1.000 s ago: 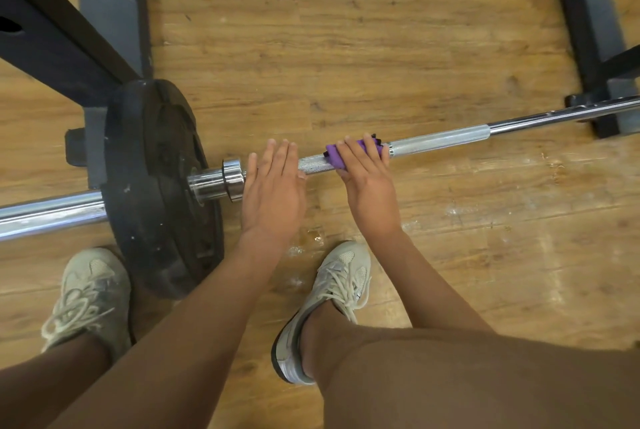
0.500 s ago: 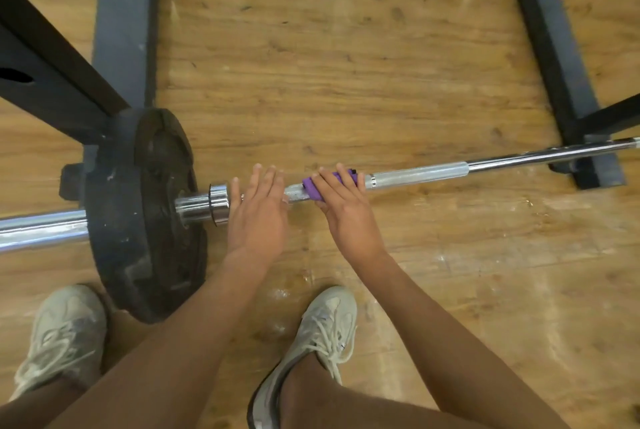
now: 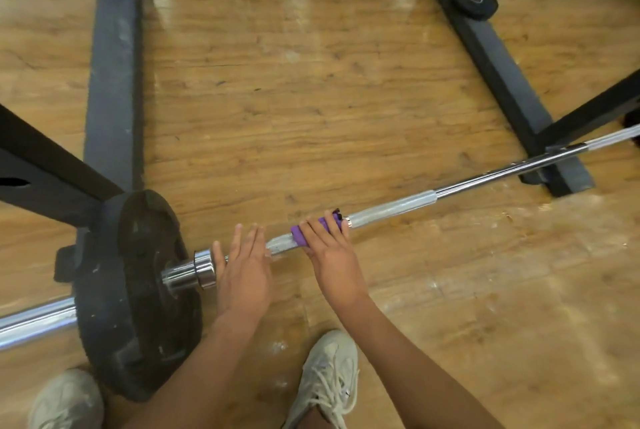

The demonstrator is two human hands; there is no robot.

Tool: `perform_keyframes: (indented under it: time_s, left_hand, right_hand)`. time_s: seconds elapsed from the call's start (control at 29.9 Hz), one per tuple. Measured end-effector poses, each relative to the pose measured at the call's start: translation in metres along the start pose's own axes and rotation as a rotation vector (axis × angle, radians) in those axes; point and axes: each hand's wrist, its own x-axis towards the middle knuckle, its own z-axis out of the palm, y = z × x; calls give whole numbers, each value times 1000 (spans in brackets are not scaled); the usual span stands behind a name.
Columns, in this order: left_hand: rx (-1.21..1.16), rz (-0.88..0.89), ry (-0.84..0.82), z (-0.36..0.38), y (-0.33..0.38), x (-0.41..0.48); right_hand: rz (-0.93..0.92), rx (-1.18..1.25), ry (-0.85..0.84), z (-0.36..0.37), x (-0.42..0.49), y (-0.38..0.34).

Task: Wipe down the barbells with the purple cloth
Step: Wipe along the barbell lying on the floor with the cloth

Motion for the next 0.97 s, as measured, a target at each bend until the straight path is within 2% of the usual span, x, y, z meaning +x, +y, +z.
perform_keyframes:
  time_s: [0.27, 0.47, 0.74, 0.87, 0.97]
  left_hand:
    - [-5, 31, -26, 0, -3, 4]
    - [1, 56, -26, 2, -6, 6]
    - [51, 89, -13, 5, -9, 7]
    - [38, 98, -21, 5, -8, 7]
    - [42, 112, 3, 4, -9, 3]
  right_hand:
    - [-72, 29, -4, 6, -4, 3]
    - [85, 78, 92, 13, -9, -1]
    - [-93, 97, 59, 11, -13, 7]
    - [-11, 116, 125, 5, -13, 24]
    - [4, 124, 117, 12, -16, 11]
